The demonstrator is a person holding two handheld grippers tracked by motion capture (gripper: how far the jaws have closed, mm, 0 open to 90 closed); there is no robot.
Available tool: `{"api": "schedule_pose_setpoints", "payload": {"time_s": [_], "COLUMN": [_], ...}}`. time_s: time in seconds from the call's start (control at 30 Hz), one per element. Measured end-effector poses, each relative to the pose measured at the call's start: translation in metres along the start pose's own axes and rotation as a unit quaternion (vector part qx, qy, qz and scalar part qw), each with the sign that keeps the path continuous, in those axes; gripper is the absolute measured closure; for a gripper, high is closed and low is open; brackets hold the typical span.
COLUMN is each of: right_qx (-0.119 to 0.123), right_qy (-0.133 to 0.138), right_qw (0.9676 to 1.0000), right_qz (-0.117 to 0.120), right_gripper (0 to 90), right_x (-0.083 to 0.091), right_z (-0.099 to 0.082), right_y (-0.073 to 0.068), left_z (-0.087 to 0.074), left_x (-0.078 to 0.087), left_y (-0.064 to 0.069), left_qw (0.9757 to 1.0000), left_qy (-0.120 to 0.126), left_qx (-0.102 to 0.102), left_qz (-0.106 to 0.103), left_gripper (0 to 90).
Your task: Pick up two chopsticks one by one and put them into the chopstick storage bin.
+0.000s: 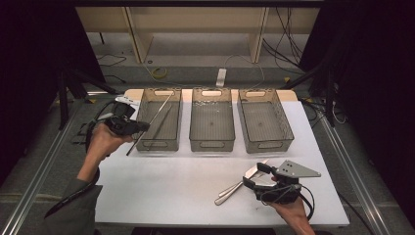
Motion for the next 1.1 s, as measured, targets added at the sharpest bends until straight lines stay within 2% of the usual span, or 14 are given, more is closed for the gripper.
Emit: {"api": "schedule_pose_setpoints", "payload": {"time_s": [0.43,0.53,0.73,0.9,1.1], "right_qx": [-0.003,-0.002,-0.003,-0.003,-0.003], "right_qy": [0.0,0.001,0.0,-0.001,-0.001], "right_qw": [1.0,1.0,1.0,1.0,1.0], "right_qz": [-0.001,-0.001,0.0,0.001,0.002], "right_gripper": [26.0,26.0,26.0,26.0,26.0], "right_x": [0.0,0.0,0.0,0.0,0.0], "right_z": [0.0,0.0,0.0,0.0,0.0], "right_y": [0.001,0.001,0.0,0.001,0.0], "left_z": [0.03,0.034,0.041,0.044,0.044], "left_x": [-0.005,-0.009,-0.017,-0.026,-0.039], "left_y": [-0.021,-0.025,-0.033,-0.041,-0.054], "left_qw": [0.9991,0.9989,0.9985,0.998,0.9968], "left_qy": [0.025,0.028,0.032,0.031,0.027], "left_qx": [0.016,0.02,0.022,0.034,0.046], "left_qz": [0.029,0.03,0.039,0.043,0.06], "left_gripper": [84.9,84.8,84.8,84.8,84.8]}}
Point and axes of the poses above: each handheld gripper's, and its own axes: x roughly backward along the jaws, z roughly out of its top, y roughly to its right, the point moved 5 cm from there along -x, roughly forward along the jaws, and after that the axes turned 2 degrees about -z, right-handed, at the moved point
